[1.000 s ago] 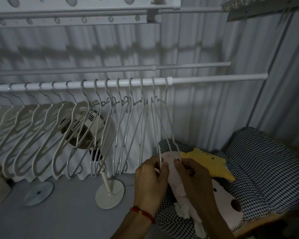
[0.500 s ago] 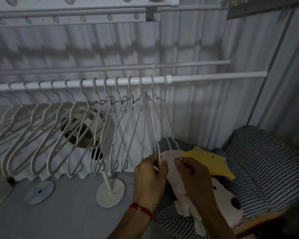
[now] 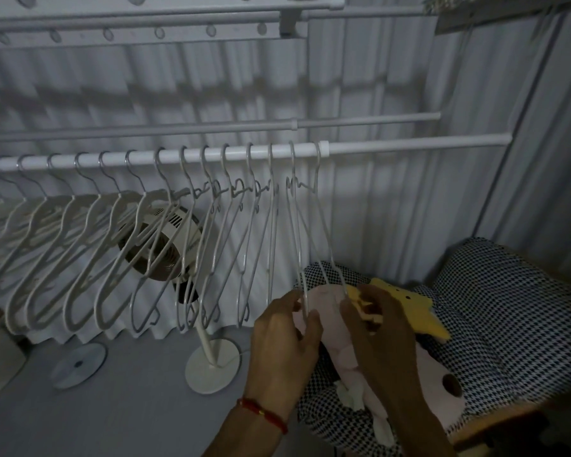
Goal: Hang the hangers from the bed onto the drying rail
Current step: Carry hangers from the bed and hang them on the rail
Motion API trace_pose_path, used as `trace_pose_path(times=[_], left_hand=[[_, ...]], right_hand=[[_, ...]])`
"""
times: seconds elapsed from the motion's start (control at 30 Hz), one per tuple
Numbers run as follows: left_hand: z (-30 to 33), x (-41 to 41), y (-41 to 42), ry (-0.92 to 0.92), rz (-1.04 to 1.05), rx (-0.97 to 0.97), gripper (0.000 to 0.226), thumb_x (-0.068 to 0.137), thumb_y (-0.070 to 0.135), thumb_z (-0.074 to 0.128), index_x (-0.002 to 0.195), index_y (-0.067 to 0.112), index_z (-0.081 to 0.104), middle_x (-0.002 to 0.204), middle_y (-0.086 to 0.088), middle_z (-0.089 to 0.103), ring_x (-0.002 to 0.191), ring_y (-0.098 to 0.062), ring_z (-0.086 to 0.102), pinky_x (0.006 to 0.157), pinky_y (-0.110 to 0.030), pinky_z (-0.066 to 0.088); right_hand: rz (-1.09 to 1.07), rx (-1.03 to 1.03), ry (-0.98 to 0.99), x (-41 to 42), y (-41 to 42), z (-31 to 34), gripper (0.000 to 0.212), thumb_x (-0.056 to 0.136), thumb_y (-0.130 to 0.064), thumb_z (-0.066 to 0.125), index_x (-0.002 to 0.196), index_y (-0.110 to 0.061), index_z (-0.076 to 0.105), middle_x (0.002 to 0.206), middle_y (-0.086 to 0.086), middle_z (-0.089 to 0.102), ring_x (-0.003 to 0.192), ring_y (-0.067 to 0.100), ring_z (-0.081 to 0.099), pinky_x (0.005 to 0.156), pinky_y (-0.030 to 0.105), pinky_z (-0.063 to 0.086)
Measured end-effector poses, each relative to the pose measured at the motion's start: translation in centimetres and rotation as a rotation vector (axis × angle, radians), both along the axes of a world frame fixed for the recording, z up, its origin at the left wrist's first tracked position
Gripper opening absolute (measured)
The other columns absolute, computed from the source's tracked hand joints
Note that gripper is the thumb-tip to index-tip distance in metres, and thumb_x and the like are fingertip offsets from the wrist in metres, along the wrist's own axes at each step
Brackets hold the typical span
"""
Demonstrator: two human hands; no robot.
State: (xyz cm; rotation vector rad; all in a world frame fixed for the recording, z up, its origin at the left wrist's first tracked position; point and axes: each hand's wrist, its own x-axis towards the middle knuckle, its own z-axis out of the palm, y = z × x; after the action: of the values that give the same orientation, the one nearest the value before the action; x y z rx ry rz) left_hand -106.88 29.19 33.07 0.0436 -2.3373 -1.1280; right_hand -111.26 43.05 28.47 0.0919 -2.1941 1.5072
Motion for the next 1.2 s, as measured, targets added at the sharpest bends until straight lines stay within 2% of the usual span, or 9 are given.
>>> trace_pose_path(times=[0.1,0.2,0.33,0.4,0.5,0.6,0.73,0.9,1.2], left_hand=[[0.6,2.3,-2.0,0.109,0.048,-0.164,0.03,0.084,0.015,0.072,0.112,0.018,0.064,0.08,0.006,0.062,0.064,-0.002,0.052,0.075,0.008,0.03],[1.3,2.6,-5.0,0.163,0.135,-0.206,0.023,0.084,0.013,0.071,0.105,0.017,0.064,0.081,0.005,0.058,0.059,-0.002,0.049,0.068,0.0,0.033],[0.7,0.8,-7.8,0.078,0.218,-0.242,0.03,0.084,0.016,0.073,0.111,0.009,0.063,0.082,-0.005,0.061,0.07,-0.015,0.057,0.063,-0.012,0.029],[-0.1,0.2,-8.4,0.029,0.212,-0.229,0.035,0.085,0.024,0.072,0.115,0.008,0.061,0.078,-0.009,0.064,0.07,-0.018,0.061,0.062,-0.016,0.033],[-0.7,-0.4,-8.4,-0.028,0.203,-0.234,0.043,0.088,0.033,0.067,0.123,0.009,0.059,0.07,-0.009,0.068,0.065,-0.018,0.063,0.061,-0.021,0.039],[-1.2,-1.1,-8.5,-0.082,0.172,-0.229,0.042,0.09,0.04,0.061,0.121,0.012,0.059,0.065,-0.005,0.067,0.063,-0.018,0.064,0.066,-0.029,0.052],[-1.5,-1.6,-8.2,-0.064,0.147,-0.205,0.032,0.09,0.039,0.062,0.108,0.012,0.062,0.06,-0.004,0.065,0.056,-0.019,0.063,0.06,-0.034,0.054],[-1.9,-1.9,-8.0,-0.039,0.128,-0.195,0.021,0.091,0.032,0.063,0.095,0.012,0.064,0.056,-0.004,0.063,0.051,-0.018,0.06,0.053,-0.035,0.053],[-2.5,-2.5,-7.5,-0.001,0.097,-0.149,0.015,0.092,0.025,0.064,0.081,0.015,0.062,0.053,0.007,0.061,0.048,-0.004,0.056,0.054,-0.024,0.048]], right_hand=[[-0.153,0.188,0.287,1.8,-0.5,2.2,0.045,0.09,-0.045,0.058,0.119,-0.01,0.063,0.109,0.003,0.063,0.099,0.018,0.06,0.094,0.036,0.051],[-0.038,0.283,0.353,3.1,-3.1,4.0,0.034,0.092,-0.044,0.056,0.107,-0.018,0.07,0.09,-0.009,0.065,0.08,0.002,0.058,0.082,0.009,0.046],[-0.016,0.544,0.279,2.8,-7.0,3.8,0.037,0.094,-0.053,0.049,0.095,-0.023,0.072,0.081,-0.006,0.064,0.063,0.012,0.061,0.053,0.03,0.052],[-0.086,0.655,0.241,2.1,-8.1,3.5,0.038,0.093,-0.054,0.05,0.086,-0.023,0.07,0.077,-0.004,0.064,0.059,0.014,0.061,0.048,0.031,0.051],[-0.176,0.738,0.231,1.1,-9.0,3.3,0.032,0.085,-0.049,0.072,0.074,-0.019,0.067,0.067,-0.002,0.064,0.047,0.015,0.056,0.041,0.025,0.043],[-0.22,0.787,0.271,0.5,-9.3,3.3,0.034,0.071,-0.04,0.088,0.063,-0.018,0.064,0.058,-0.001,0.062,0.039,0.014,0.052,0.04,0.02,0.032],[-0.253,0.878,0.357,0.0,-9.3,3.2,0.04,0.055,-0.025,0.097,0.052,-0.017,0.059,0.05,0.0,0.057,0.037,0.015,0.051,0.036,0.022,0.035],[-0.256,0.854,0.303,-0.6,-9.5,2.3,0.038,0.066,-0.028,0.091,0.053,-0.018,0.057,0.052,0.0,0.056,0.038,0.016,0.052,0.038,0.026,0.036],[-0.306,0.924,0.226,-1.1,-9.8,2.3,0.047,0.054,-0.017,0.095,0.045,-0.02,0.049,0.044,-0.003,0.049,0.033,0.013,0.047,0.043,0.021,0.02]])
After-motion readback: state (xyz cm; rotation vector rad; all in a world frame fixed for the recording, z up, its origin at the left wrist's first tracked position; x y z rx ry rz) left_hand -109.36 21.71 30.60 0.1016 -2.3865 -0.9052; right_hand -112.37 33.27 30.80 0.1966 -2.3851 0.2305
